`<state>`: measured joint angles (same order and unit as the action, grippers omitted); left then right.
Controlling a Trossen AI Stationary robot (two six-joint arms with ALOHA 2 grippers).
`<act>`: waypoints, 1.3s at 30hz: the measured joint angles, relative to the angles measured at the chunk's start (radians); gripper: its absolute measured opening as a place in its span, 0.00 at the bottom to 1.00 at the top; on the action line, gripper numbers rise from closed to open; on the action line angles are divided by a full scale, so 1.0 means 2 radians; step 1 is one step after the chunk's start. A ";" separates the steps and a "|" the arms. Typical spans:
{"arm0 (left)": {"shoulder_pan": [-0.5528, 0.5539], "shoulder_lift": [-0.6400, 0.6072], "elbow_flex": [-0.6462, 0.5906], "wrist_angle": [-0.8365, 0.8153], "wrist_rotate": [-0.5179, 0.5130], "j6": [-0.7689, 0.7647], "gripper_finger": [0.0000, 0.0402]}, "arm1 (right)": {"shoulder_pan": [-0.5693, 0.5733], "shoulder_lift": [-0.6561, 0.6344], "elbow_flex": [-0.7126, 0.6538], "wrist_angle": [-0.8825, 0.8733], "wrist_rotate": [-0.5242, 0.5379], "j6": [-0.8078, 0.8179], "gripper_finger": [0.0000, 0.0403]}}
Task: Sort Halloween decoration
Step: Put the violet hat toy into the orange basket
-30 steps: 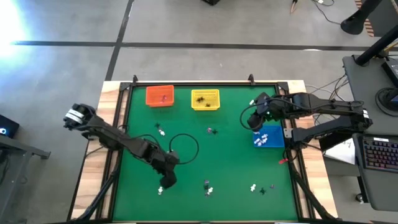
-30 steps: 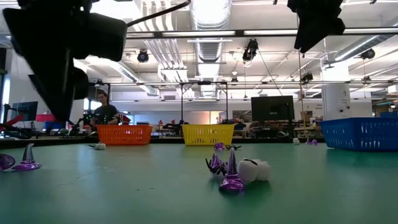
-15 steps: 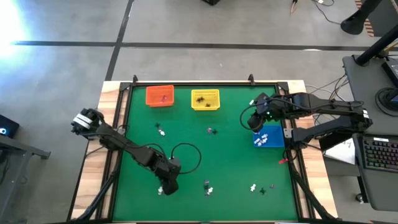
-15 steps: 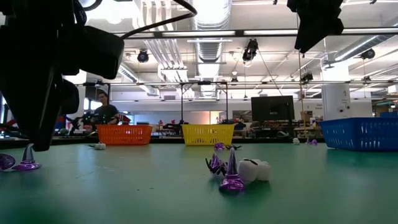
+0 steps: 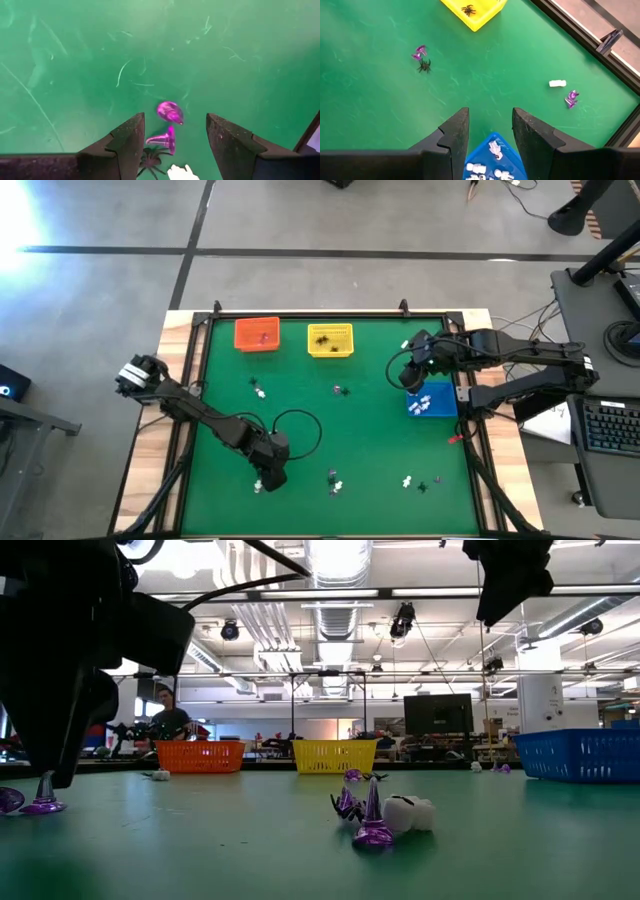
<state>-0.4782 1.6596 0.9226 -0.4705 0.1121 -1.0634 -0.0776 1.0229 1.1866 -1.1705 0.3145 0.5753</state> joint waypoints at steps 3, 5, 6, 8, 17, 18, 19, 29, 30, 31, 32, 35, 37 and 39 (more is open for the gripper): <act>0.000 0.000 0.000 0.000 0.000 0.002 0.48 | 0.000 0.000 -0.001 0.000 0.000 0.000 0.35; 0.000 0.002 0.000 -0.003 0.000 0.002 0.48 | 0.000 0.000 -0.002 0.000 0.000 0.000 0.35; 0.000 0.005 0.000 -0.004 0.000 0.003 0.48 | 0.000 0.000 -0.003 0.000 0.000 0.000 0.35; 0.000 0.011 0.000 -0.004 0.000 0.001 0.48 | 0.000 0.000 -0.005 0.000 0.000 0.000 0.35; 0.000 0.024 0.001 -0.002 -0.008 -0.001 0.48 | 0.000 0.000 -0.006 0.000 0.000 -0.001 0.35; 0.000 0.024 0.001 -0.002 -0.011 -0.001 0.48 | 0.000 0.000 -0.006 0.000 0.000 -0.002 0.35; 0.000 0.024 0.001 -0.002 -0.013 -0.001 0.48 | 0.000 0.000 -0.006 0.000 0.000 -0.002 0.35; 0.002 0.025 0.000 -0.007 -0.016 -0.004 0.37 | 0.000 0.000 -0.006 0.000 0.000 -0.002 0.35; 0.002 0.025 0.000 -0.007 -0.017 -0.004 0.35 | 0.000 0.000 -0.006 0.000 0.000 -0.002 0.35; 0.002 0.025 0.000 -0.006 -0.018 -0.004 0.33 | 0.000 0.000 -0.006 0.000 0.000 -0.002 0.35; 0.002 0.025 0.000 -0.006 -0.018 -0.004 0.31 | 0.000 0.000 -0.006 0.000 0.000 -0.002 0.35; 0.002 0.026 0.000 -0.008 -0.020 -0.004 0.26 | 0.000 0.000 -0.006 0.000 0.000 -0.006 0.35; 0.002 0.026 0.000 -0.009 -0.020 -0.004 0.22 | 0.000 0.000 -0.006 0.000 0.000 -0.007 0.35; 0.002 0.026 0.000 -0.010 -0.020 -0.004 0.19 | 0.000 0.000 -0.006 0.000 0.000 -0.007 0.35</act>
<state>-0.4732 1.7107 0.9222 -0.4896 0.0719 -1.0714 -0.0776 1.0229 1.1736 -1.1709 0.3149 0.5604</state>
